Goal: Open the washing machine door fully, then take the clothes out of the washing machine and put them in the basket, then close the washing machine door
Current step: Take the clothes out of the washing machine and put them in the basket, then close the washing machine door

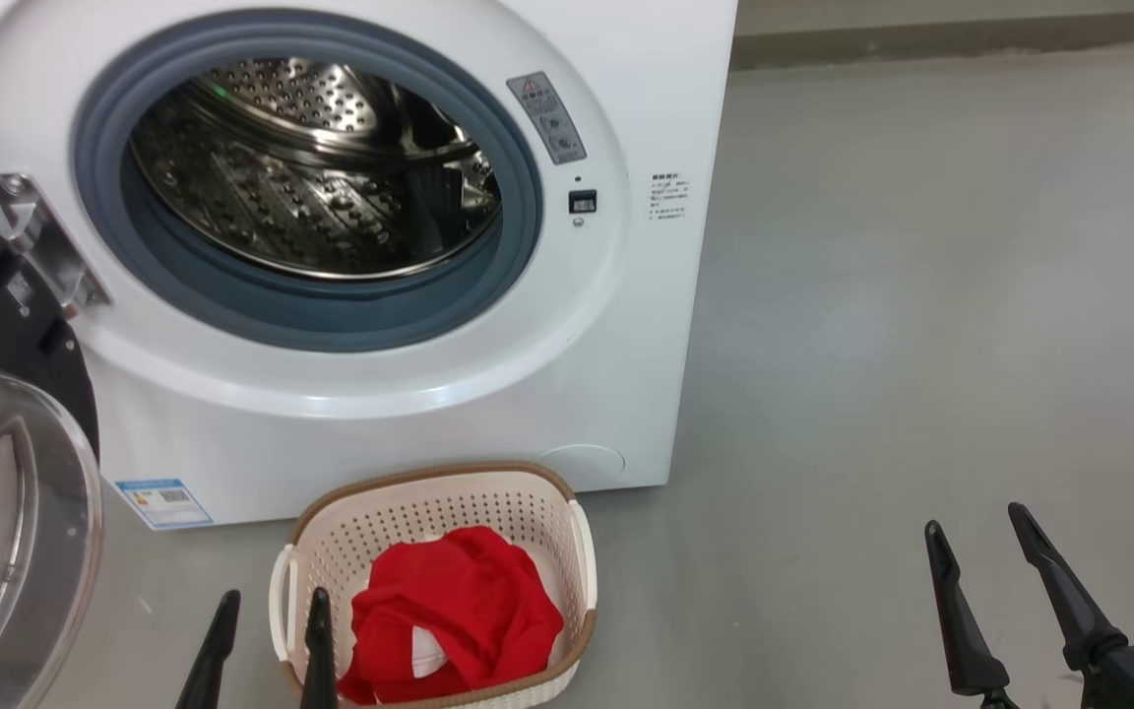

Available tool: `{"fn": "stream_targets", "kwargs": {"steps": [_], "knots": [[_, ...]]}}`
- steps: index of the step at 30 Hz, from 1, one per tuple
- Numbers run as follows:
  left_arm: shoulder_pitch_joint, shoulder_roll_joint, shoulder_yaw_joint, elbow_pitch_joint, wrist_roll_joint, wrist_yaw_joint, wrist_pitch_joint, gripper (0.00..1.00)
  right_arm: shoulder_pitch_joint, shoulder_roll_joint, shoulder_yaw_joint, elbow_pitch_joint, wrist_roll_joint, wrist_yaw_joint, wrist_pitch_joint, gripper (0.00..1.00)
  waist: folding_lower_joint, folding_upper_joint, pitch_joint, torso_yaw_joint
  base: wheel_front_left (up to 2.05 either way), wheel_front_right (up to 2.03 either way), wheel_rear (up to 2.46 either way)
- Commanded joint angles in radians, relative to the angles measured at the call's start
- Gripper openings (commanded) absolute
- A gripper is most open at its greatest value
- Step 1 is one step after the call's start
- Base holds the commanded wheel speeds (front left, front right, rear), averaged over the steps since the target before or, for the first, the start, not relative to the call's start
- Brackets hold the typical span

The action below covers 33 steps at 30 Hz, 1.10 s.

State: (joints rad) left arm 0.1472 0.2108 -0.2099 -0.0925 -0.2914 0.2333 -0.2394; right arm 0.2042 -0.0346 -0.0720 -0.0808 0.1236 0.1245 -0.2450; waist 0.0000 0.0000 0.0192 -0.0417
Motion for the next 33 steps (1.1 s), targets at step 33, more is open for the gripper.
{"fn": "stream_targets", "kwargs": {"steps": [33], "knots": [[0.007, 0.045, 0.019, -0.067, 0.018, 0.039, 0.026, 1.00, 0.006, -0.016, 0.025, -0.045, 0.013, 0.006, 0.015, 1.00, 0.0000, 0.0000, -0.030, 0.030, -0.43, 0.43, 0.00]]}}
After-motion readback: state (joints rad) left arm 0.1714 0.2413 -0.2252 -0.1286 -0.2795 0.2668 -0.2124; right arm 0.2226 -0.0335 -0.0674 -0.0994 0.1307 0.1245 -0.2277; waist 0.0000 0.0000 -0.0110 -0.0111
